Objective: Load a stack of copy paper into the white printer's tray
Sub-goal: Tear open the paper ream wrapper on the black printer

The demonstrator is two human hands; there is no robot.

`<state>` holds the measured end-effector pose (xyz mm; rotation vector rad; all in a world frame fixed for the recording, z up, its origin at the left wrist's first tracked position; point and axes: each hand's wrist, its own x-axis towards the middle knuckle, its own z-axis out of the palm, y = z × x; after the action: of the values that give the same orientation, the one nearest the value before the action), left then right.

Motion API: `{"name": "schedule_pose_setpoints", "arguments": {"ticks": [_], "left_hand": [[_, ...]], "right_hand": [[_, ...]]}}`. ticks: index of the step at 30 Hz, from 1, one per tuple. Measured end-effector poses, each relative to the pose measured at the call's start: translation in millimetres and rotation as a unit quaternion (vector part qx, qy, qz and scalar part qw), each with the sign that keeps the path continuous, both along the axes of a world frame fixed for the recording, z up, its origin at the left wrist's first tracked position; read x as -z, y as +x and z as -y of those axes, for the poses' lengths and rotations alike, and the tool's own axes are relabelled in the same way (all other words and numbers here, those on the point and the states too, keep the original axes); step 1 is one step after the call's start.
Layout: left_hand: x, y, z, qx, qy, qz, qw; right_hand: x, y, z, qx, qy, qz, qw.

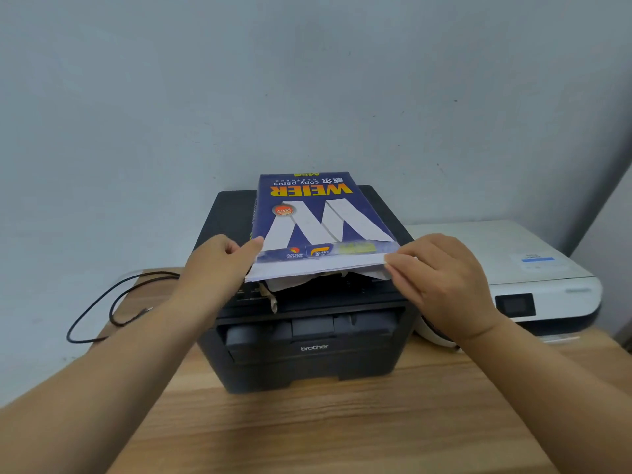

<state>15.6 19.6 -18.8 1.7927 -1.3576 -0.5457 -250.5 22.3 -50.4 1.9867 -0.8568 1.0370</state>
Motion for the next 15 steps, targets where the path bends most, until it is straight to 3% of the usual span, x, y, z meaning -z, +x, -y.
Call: {"name": "schedule_pose_setpoints", "arguments": {"ticks": [2,4,6,9,12,13,15], "left_hand": [[-4.9,4.6,-10.3,0.019,0.114,-0.103,0.988],[-9.3,7.6,-23.0,0.069,0.248,-0.2,0.945],[-12.8,3.5,-32.7,0.108,0.312,-0.266,0.906],[-19.4,-9.6,-42.3,0.095,0.301,-0.41,0.856],[-19.0,-19.9,-49.5,0.072,0.242,-0.494,0.832],[-18.8,-22.8,-53.4,0.07,0.229,-0.503,0.83],[-20.6,-27.1,-63.1,0.071,0.209,-0.503,0.836]], "right_hand": [[-2.6,-1.6,-8.6,-0.007,0.002,0.016,1.0],[-4.2,-3.0,-18.3,-0.02,0.0,0.026,0.999],[-7.0,-3.9,-30.6,-0.032,-0.007,0.024,0.999],[-11.5,-4.9,-50.6,-0.047,-0.02,0.008,0.999],[-17.9,-11.5,-67.4,-0.054,0.001,-0.029,0.998],[-20.8,-16.6,-72.7,-0.056,0.032,-0.041,0.997],[-31.1,-24.9,-86.2,-0.06,0.189,-0.007,0.98]]}}
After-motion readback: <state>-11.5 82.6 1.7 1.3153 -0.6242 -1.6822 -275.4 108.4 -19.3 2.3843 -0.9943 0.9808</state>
